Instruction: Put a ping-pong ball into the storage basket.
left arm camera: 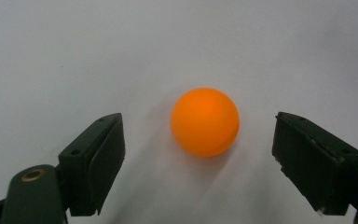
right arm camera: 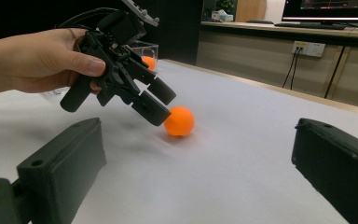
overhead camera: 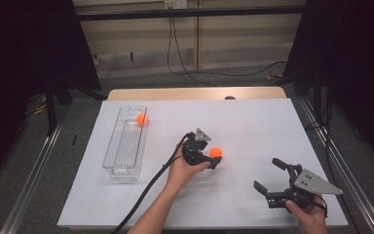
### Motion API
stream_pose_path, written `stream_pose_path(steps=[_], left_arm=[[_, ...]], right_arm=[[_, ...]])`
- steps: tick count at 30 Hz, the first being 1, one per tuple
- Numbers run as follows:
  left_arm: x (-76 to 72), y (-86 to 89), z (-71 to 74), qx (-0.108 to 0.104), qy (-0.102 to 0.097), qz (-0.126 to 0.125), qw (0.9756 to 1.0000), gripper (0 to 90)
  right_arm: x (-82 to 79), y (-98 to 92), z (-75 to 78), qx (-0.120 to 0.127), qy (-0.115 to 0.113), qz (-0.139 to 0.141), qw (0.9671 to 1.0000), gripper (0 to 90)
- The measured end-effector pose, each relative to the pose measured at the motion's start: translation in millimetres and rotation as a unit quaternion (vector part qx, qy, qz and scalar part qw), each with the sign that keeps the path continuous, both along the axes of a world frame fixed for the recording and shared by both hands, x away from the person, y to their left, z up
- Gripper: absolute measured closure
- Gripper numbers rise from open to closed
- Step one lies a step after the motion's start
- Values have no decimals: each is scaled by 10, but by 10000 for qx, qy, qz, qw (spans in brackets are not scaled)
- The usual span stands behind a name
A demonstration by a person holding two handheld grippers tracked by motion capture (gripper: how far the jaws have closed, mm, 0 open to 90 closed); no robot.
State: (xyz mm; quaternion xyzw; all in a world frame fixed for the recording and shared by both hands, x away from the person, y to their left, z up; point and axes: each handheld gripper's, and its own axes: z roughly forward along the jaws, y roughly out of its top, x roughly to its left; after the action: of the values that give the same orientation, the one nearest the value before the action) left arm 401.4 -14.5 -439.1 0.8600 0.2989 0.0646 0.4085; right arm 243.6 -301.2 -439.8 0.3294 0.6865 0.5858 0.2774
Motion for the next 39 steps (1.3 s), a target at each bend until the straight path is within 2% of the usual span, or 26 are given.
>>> stream_pose_path(steps=[12,19,29,39], left_arm=[[3,-50,-45,-30,-25,-26,10000,239],[-1,-74,-84,131,-19,-43,9999,265],[7,-64,-87,200,40,-32,9998,303],[19,-68,-100,136,98,-74,9998,335]], right_arm=[[-2,1,0,9,10,-8,10000,20],[-1,0,1,3,5,-11,10000,21],[-2,-1,1,-8,-3,-10,10000,21],[1,-4,0,-8,13,-15,10000,21]])
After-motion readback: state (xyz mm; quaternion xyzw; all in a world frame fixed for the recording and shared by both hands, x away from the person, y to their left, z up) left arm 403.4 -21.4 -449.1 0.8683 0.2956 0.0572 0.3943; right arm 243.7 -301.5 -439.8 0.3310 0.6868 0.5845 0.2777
